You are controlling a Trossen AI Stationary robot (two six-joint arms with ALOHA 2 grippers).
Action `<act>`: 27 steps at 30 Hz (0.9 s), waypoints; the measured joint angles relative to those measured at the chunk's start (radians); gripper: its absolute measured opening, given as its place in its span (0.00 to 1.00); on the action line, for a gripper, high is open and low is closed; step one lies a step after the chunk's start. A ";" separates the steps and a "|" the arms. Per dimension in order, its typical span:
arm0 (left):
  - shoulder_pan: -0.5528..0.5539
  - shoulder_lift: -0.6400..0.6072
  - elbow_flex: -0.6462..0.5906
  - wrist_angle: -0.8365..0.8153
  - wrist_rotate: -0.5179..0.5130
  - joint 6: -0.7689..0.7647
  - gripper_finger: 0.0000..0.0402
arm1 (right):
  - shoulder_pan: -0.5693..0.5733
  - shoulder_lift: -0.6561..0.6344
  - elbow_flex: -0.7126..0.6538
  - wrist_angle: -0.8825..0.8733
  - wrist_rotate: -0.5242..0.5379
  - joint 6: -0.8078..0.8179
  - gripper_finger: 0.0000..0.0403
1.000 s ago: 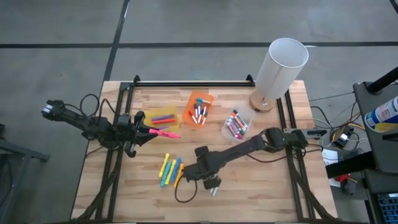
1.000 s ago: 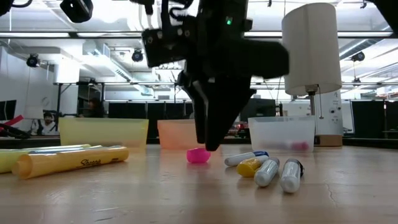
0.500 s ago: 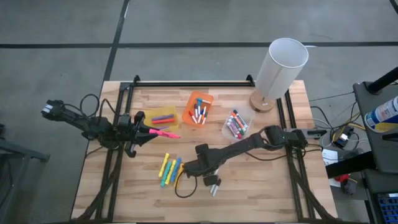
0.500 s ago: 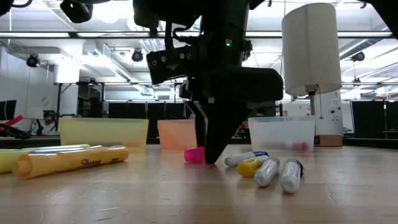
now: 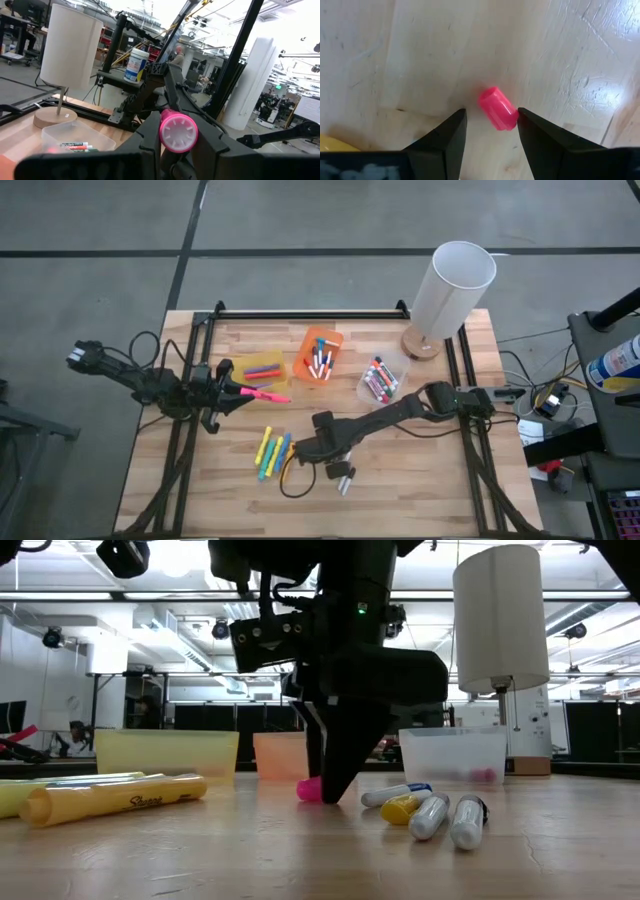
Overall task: Pick & Place Markers
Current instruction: Put the pink highlighter pen into the yellow bin
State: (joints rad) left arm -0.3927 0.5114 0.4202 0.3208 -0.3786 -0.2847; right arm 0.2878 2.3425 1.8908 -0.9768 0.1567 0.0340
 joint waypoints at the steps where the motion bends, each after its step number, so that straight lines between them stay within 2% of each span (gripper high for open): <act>1: 0.000 0.000 0.000 0.000 0.000 0.000 0.17 | 0.000 0.000 0.000 0.001 0.000 -0.002 0.42; 6: 0.000 0.000 0.000 0.000 0.000 0.001 0.17 | 0.001 0.001 0.001 -0.001 0.000 -0.004 0.40; 16: 0.000 0.000 0.000 0.000 0.000 -0.002 0.17 | 0.002 0.002 0.003 -0.018 -0.027 -0.004 0.22; 27: 0.000 0.000 0.000 0.000 0.000 0.000 0.17 | 0.002 0.001 0.003 -0.023 -0.073 0.007 0.11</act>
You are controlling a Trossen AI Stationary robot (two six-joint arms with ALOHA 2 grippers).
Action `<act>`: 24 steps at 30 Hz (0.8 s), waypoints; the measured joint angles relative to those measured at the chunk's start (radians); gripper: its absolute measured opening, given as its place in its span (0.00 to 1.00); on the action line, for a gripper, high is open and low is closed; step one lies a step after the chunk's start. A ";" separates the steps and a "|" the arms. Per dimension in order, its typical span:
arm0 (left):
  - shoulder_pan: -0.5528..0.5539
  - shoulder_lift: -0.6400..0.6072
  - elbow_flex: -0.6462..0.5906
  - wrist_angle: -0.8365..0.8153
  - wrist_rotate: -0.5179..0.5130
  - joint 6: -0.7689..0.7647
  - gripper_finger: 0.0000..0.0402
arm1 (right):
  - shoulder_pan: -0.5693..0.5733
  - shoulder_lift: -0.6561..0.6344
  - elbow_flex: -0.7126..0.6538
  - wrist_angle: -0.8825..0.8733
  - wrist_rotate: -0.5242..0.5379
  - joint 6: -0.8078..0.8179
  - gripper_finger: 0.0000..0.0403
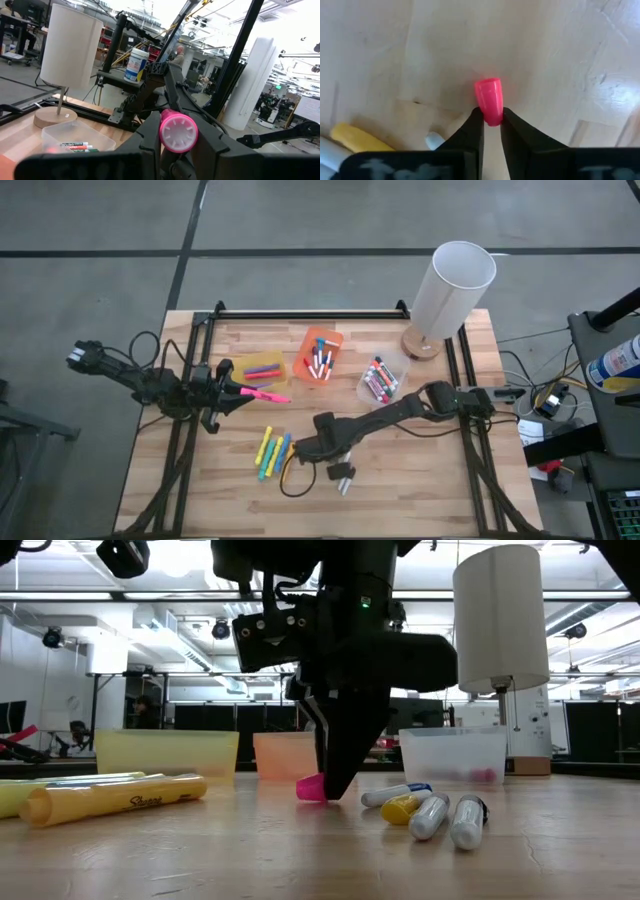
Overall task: Pick & Place Markers
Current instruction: Put the pink highlighter pen into the yellow bin
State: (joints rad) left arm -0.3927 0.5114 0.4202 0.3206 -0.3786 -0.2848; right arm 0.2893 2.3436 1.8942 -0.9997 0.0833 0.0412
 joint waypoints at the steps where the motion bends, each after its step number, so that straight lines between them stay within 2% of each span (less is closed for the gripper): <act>1: 0.000 0.000 0.000 0.000 0.000 0.000 0.17 | 0.000 -0.001 0.000 0.000 -0.003 0.005 0.10; 12: 0.000 0.000 0.000 -0.001 0.000 0.001 0.17 | -0.006 -0.031 0.049 -0.044 0.001 0.092 0.09; 20: 0.000 0.001 0.000 -0.023 0.000 -0.001 0.17 | -0.007 -0.164 0.051 -0.064 0.136 0.185 0.04; 24: 0.000 -0.001 0.000 -0.033 0.000 -0.026 0.17 | -0.017 -0.227 0.050 -0.077 0.153 0.227 0.02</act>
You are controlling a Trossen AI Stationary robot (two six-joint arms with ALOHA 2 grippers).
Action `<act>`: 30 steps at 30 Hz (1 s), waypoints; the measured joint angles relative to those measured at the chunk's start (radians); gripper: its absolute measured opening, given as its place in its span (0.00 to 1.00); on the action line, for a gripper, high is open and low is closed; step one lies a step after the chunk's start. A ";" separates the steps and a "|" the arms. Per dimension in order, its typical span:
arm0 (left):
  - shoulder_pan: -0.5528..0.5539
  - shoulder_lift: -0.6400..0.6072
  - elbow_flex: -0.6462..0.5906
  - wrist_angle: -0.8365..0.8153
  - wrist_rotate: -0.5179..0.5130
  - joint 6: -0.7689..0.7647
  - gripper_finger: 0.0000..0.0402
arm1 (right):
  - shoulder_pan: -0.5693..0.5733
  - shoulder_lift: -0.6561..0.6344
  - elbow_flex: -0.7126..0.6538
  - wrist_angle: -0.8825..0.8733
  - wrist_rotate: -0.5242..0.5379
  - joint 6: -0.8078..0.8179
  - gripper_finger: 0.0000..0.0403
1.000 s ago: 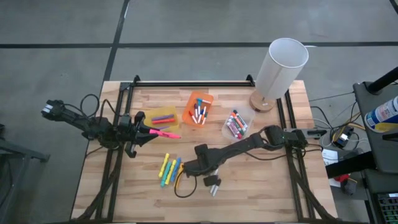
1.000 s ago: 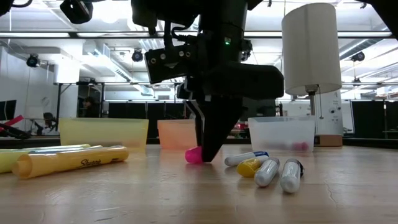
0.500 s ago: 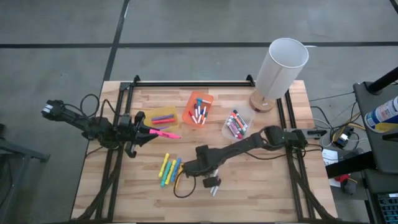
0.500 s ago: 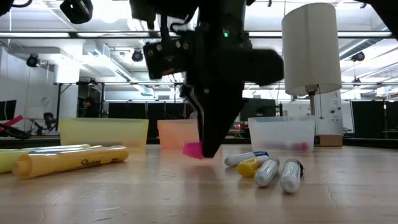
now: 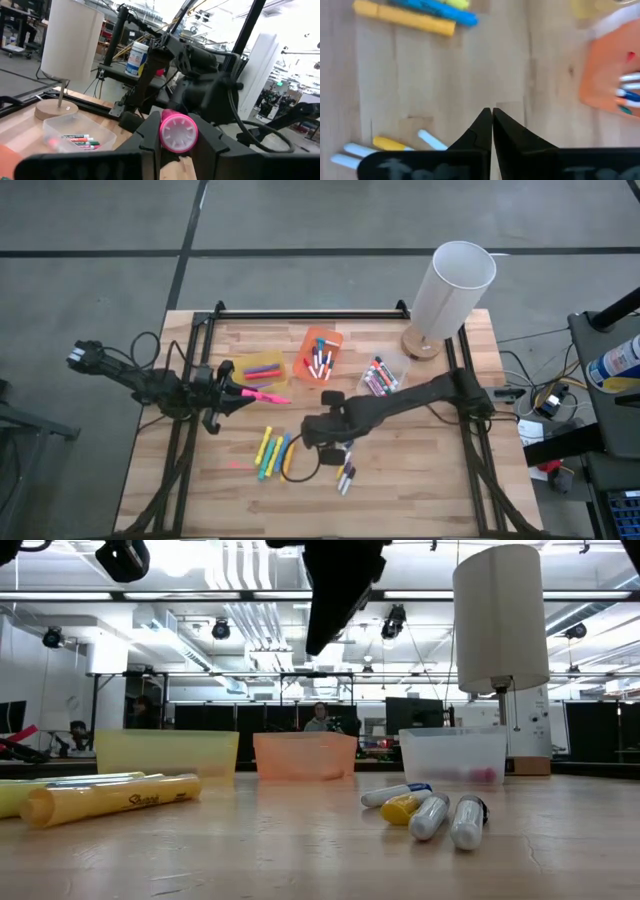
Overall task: Pick & Place Markers
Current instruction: Put the pink highlighter pen into the yellow bin
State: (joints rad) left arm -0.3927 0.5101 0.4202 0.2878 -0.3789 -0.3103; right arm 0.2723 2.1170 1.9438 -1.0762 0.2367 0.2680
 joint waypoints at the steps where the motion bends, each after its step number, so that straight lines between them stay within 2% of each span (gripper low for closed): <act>1: 0.000 -0.003 0.000 0.000 0.000 -0.002 0.17 | 0.000 -0.006 -0.001 -0.001 0.008 0.002 0.02; 7: 0.000 0.000 0.000 0.000 0.000 -0.002 0.17 | 0.003 -0.023 -0.003 -0.002 0.031 0.024 0.02; 12: 0.000 -0.001 0.000 0.002 0.000 -0.003 0.17 | 0.015 -0.023 -0.036 0.012 -0.034 0.020 0.04; 16: 0.000 0.005 0.000 0.003 -0.006 0.002 0.17 | 0.027 -0.022 -0.056 0.132 -0.091 0.032 0.12; 22: 0.000 0.005 0.000 0.003 -0.007 0.002 0.17 | 0.033 -0.021 -0.087 0.324 -0.072 0.014 0.30; 25: 0.000 0.005 0.000 0.003 -0.007 0.002 0.17 | 0.033 -0.021 -0.114 0.424 -0.089 -0.064 0.37; 30: 0.000 0.005 0.000 -0.011 -0.007 -0.003 0.17 | 0.035 -0.016 -0.173 0.526 -0.096 -0.234 0.42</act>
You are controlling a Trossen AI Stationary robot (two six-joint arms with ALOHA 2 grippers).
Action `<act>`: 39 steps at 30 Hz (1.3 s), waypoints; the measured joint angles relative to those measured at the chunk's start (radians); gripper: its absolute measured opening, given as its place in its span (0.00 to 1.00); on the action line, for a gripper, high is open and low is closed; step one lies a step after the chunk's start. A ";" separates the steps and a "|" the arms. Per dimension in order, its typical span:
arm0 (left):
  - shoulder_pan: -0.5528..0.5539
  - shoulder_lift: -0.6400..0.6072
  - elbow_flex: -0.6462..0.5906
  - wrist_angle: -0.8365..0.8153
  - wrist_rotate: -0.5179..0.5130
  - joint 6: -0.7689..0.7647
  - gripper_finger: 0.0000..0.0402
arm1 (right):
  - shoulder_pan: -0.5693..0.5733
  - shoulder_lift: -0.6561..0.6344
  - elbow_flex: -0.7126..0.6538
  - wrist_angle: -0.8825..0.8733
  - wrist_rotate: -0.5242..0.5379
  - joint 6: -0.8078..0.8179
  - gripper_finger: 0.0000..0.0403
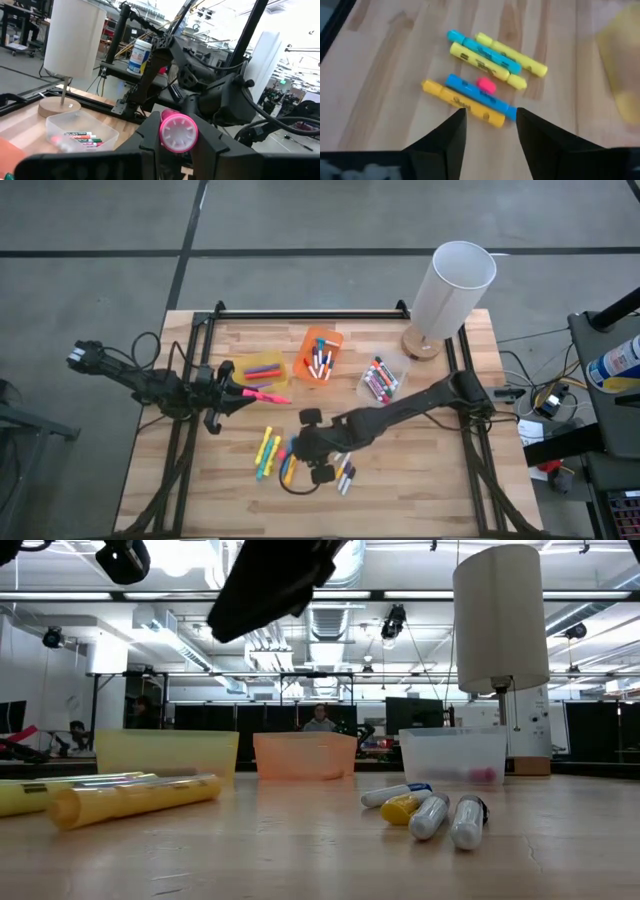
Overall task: Pick & Place Markers
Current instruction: Put the pink highlighter pen into the yellow bin
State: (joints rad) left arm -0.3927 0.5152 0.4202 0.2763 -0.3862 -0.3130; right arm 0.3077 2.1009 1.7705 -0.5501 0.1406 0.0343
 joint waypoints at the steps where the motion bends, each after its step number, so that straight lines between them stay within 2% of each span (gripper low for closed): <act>1: 0.000 0.000 0.000 0.000 0.000 0.000 0.17 | 0.000 0.000 -0.014 0.036 -0.001 -0.013 0.42; 5: 0.000 0.000 0.000 0.000 0.000 0.000 0.17 | -0.009 0.013 -0.051 0.177 0.000 0.035 0.42; 9: 0.000 -0.001 0.000 0.000 0.000 0.000 0.17 | -0.028 0.030 -0.089 0.377 0.006 0.292 0.41; 11: 0.000 -0.001 0.000 0.000 0.000 0.002 0.17 | -0.029 0.053 -0.093 0.461 0.008 0.364 0.40; 13: 0.000 -0.001 0.000 -0.001 0.000 0.004 0.17 | -0.028 0.062 -0.091 0.471 0.008 0.413 0.40; 18: 0.000 -0.003 0.000 0.000 0.000 -0.003 0.17 | -0.029 0.108 -0.074 0.447 0.021 0.657 0.40; 21: 0.000 -0.009 0.000 -0.001 0.000 -0.004 0.17 | -0.031 0.141 -0.058 0.449 0.022 0.641 0.40; 26: 0.000 -0.019 0.000 0.018 -0.001 -0.002 0.17 | -0.006 0.227 0.001 0.483 0.023 0.437 0.39; 34: 0.000 -0.058 0.000 0.018 0.003 -0.001 0.17 | 0.000 0.356 0.116 0.369 0.135 0.472 0.34; 39: 0.000 -0.058 0.000 0.011 0.003 0.001 0.17 | 0.003 0.384 0.196 0.209 0.147 0.457 0.32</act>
State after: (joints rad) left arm -0.3931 0.4572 0.4202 0.2878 -0.3836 -0.3118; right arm 0.3107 2.4850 1.9665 -0.3415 0.2876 0.4908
